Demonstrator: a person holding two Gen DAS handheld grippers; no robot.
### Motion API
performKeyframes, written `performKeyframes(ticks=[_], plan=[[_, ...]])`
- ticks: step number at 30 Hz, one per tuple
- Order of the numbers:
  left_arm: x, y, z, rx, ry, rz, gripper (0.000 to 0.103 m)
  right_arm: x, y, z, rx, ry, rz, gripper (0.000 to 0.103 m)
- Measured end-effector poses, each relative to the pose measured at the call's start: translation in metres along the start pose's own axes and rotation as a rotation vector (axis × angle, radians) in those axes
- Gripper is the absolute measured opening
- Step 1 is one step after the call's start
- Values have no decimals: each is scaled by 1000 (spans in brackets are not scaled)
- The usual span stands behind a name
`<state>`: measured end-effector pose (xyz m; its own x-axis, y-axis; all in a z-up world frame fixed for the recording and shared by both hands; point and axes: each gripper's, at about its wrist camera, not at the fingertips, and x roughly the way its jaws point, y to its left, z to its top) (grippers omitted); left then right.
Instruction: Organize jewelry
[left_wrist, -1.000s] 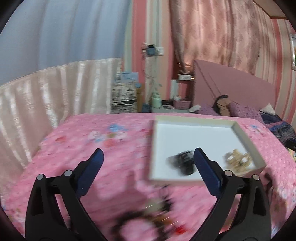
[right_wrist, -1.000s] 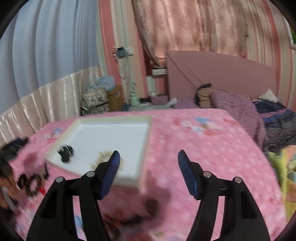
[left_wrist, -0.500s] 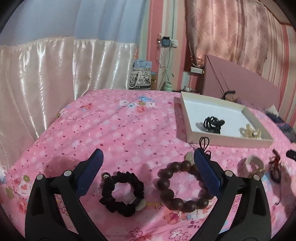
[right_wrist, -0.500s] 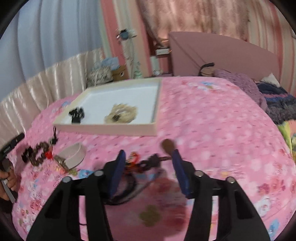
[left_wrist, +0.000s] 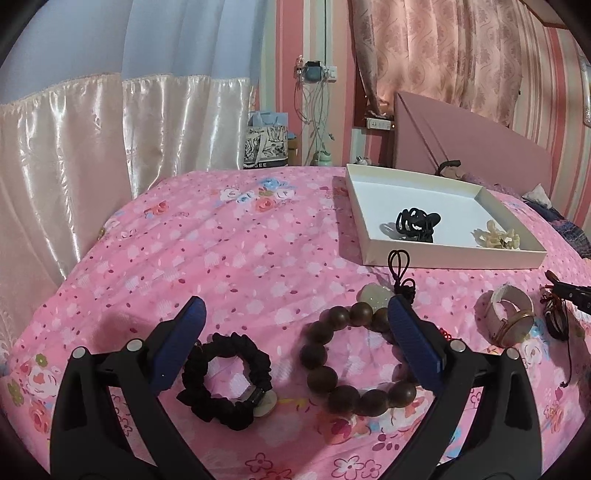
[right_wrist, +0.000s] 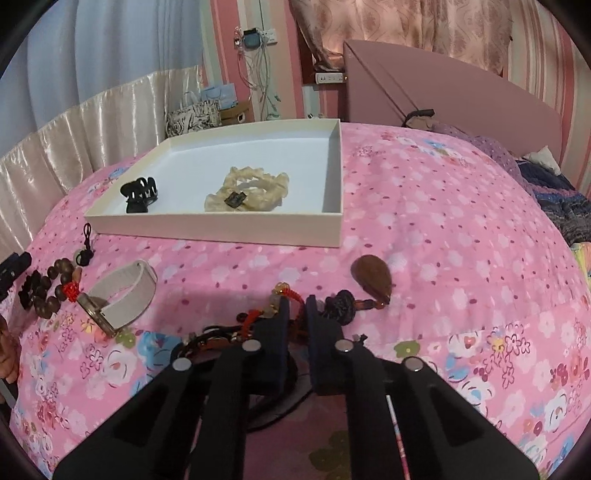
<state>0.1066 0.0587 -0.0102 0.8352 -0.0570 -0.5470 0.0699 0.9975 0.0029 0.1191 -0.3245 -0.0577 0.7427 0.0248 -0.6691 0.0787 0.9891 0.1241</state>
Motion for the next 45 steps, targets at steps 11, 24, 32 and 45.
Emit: performKeyframes(ticks=[11,24,32,45], plan=[[-14,-58,0,112,8,-85,97,-16,-6,0,29,-81,7,4],[40,-115,-16,156,261,-160,9,-21,-13,-1,58,-114,63,4],[32,-106,-15,98,218,-171,5,-24,-14,-1,64,-130,106,3],[-19,-78,58,39,29,-231,5,-67,-4,33,78,-260,193,3]])
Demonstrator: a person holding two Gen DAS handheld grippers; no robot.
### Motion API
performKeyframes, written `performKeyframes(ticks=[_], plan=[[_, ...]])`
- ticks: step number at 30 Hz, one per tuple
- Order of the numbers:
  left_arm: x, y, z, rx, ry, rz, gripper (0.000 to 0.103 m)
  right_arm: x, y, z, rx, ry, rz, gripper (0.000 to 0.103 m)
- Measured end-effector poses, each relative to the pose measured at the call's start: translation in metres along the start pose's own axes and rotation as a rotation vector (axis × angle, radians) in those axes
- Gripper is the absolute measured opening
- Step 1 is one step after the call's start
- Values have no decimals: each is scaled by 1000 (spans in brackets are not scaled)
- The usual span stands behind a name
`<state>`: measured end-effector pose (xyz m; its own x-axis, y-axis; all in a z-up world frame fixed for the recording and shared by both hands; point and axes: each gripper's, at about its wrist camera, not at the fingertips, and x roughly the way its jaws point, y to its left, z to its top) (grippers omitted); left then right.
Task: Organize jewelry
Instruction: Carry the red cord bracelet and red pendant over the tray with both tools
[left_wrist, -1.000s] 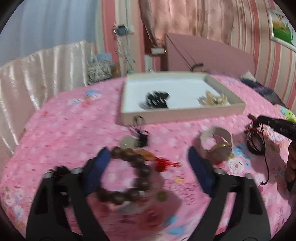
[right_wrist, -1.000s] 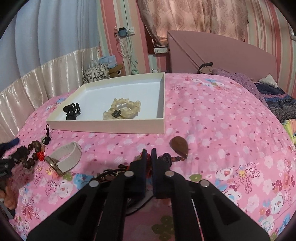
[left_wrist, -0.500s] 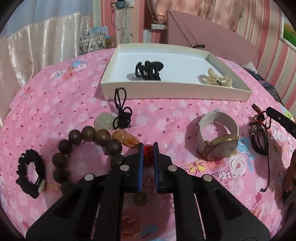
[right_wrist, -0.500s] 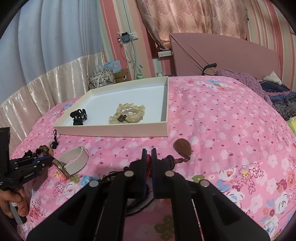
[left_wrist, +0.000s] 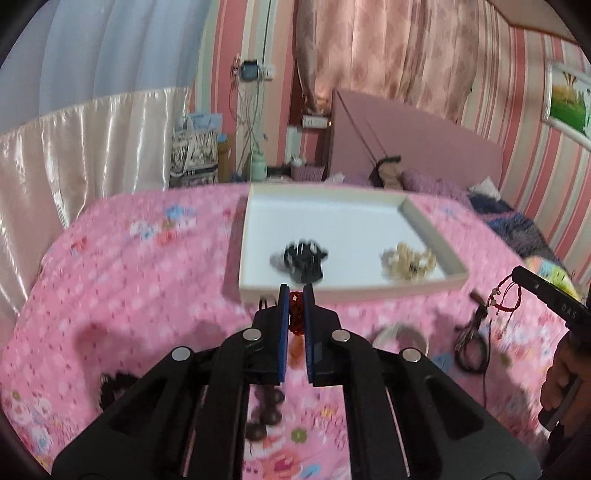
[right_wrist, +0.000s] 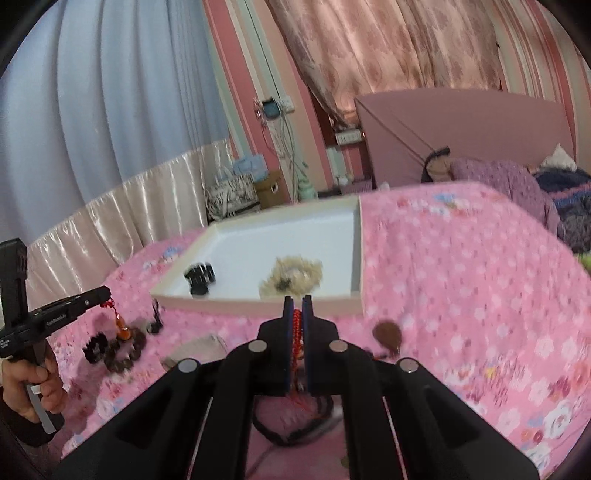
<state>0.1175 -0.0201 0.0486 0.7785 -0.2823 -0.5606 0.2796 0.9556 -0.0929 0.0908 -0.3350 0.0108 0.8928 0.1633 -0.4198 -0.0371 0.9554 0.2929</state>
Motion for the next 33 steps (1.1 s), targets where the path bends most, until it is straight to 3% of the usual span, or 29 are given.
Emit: performKeyframes(ticks=[9,15,22,25,28,33], plan=[[26,-4,51,31,-60,-14,5,23,20,62,-76,-89,-14,3],[65,-13,70,46,-73,-29,5,60,18,85,-66,-83,-1,3],[113,-14,56,34,-47,4,5,107,13,51,-79,8,-40,3],[133,-12,44,-26,-17,9,5,115,16,40,-153,20,-80,3],[146,-8,39,-78,26,7,5,121,7,34,-128,51,-93,3],[153,-9,35,-50,38,45,5,129,5,33,-135,65,-108,3]])
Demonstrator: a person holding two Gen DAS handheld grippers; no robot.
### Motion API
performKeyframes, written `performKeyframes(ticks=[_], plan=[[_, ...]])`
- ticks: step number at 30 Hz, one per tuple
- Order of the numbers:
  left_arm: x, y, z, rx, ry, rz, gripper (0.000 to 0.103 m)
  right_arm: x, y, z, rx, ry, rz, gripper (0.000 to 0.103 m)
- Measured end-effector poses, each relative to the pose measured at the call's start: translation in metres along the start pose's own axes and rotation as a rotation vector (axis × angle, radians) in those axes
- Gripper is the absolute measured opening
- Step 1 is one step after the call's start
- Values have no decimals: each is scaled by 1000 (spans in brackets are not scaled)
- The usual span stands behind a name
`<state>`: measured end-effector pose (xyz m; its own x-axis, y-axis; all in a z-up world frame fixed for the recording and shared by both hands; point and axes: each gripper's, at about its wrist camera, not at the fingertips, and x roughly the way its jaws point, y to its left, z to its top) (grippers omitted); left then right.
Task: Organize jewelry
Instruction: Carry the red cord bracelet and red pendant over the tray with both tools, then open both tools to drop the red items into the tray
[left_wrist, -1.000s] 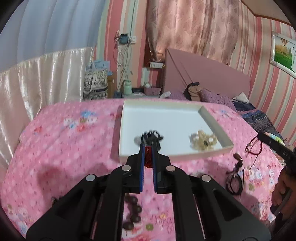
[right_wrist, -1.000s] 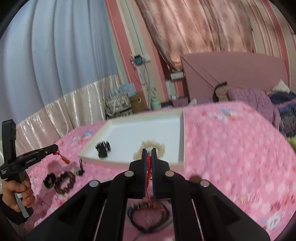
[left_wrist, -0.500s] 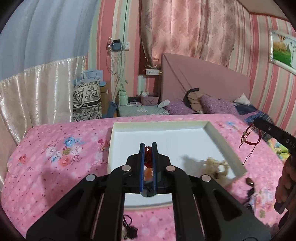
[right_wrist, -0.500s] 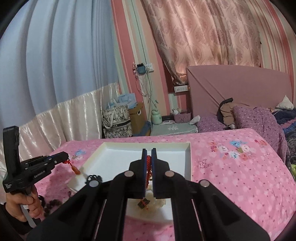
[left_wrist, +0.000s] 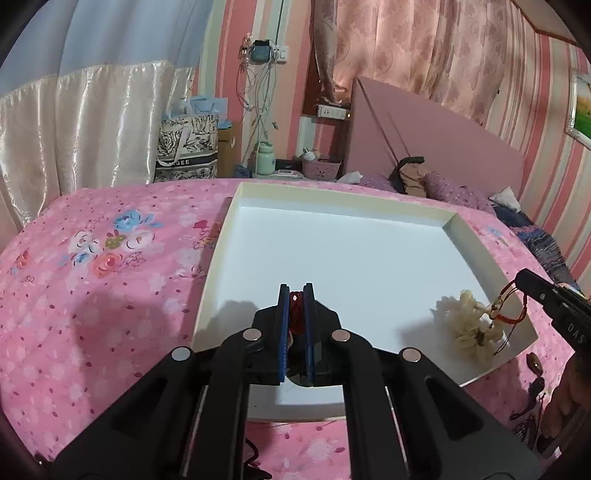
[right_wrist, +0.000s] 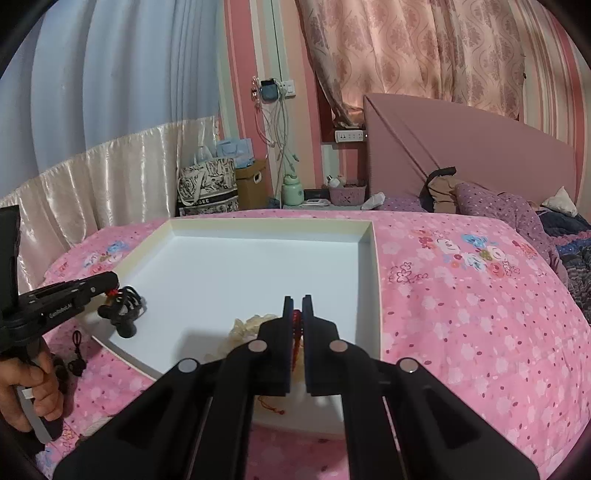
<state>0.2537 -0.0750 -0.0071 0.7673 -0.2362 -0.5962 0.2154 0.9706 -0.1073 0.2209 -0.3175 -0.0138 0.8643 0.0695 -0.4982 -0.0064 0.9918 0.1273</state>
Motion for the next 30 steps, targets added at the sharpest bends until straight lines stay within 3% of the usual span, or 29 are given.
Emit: performKeyframes(ticks=[4,21,30], plan=[[1,-3,-5,33,1,5,5,6,0,-2,8,20,13,3],[-4,10,-4,-33,-1,-19,5,21,-16,-11,83,76,11,4],[-4,23,-6,-108,-1,-54,8,17,-46,-10,239,65,147,7]])
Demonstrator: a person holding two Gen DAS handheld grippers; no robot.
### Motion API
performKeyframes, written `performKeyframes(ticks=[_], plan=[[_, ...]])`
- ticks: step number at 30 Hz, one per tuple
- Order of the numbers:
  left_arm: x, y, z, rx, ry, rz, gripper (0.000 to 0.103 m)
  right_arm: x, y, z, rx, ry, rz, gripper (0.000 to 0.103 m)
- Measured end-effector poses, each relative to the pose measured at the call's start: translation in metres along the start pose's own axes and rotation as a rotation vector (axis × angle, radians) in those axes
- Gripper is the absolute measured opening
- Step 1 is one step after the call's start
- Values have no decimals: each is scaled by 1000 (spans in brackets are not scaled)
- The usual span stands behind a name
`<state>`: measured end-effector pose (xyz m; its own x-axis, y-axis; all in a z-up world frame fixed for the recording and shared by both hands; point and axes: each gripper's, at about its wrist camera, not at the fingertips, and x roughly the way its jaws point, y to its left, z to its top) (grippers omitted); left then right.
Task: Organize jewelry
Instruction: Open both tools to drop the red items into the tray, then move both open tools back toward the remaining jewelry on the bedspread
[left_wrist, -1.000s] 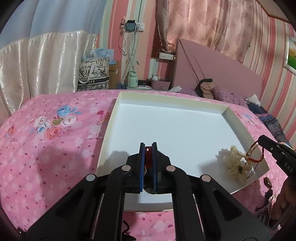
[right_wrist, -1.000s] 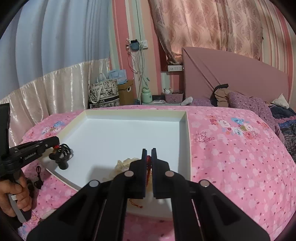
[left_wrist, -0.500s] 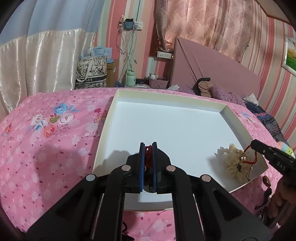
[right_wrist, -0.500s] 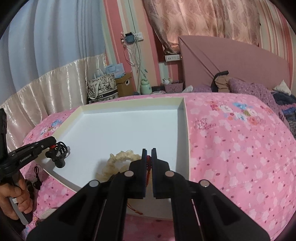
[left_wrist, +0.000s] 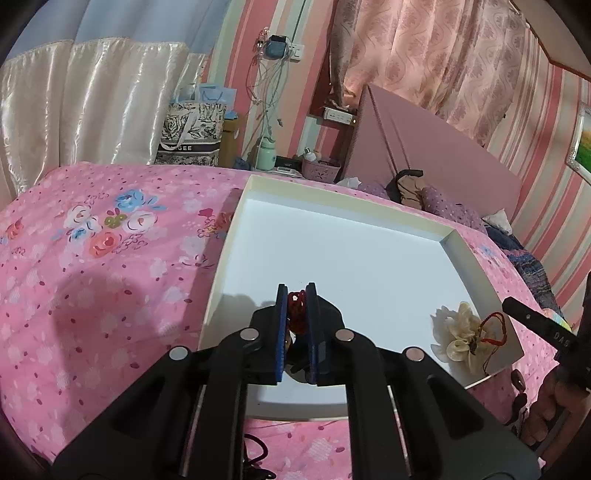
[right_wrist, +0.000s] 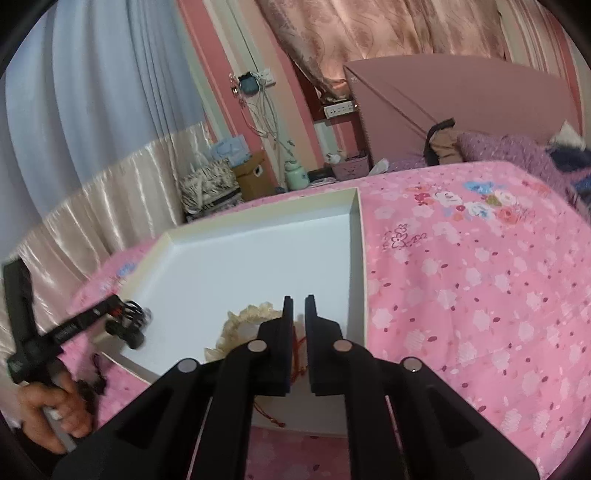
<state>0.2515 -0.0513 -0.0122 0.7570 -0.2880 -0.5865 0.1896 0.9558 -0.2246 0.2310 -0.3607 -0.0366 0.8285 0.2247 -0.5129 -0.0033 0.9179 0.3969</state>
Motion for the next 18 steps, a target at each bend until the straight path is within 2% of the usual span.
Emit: performKeyframes(ticks=[4,6,7,8,9,10,11,14,18], plan=[[-1,2,1,-18,-1,-12,12,-2,-10,1,45,-10,17,8],[-3,6,1,-41,-18,-25,25,-2,-12,1,56,-12,19,8],[-5,8,2,-56,-28,-28,28,-1,-12,1,56,-13,14,8],[-5,9,2,-62,-31,-29,31,-1,-12,1,56,-16,6,15],[-5,10,2,-68,-33,-32,31,-2,-13,0,59,-21,0,45],[-5,11,2,-74,-33,-35,31,-5,-14,0,69,-39,0,60],[-6,12,2,-80,-36,-43,31,-8,-15,0,76,-51,7,64],[-7,12,3,-86,-45,-52,36,-16,-16,3,78,-73,17,64],[-13,10,6,-87,-69,-59,36,-23,-15,5,77,-93,23,64]])
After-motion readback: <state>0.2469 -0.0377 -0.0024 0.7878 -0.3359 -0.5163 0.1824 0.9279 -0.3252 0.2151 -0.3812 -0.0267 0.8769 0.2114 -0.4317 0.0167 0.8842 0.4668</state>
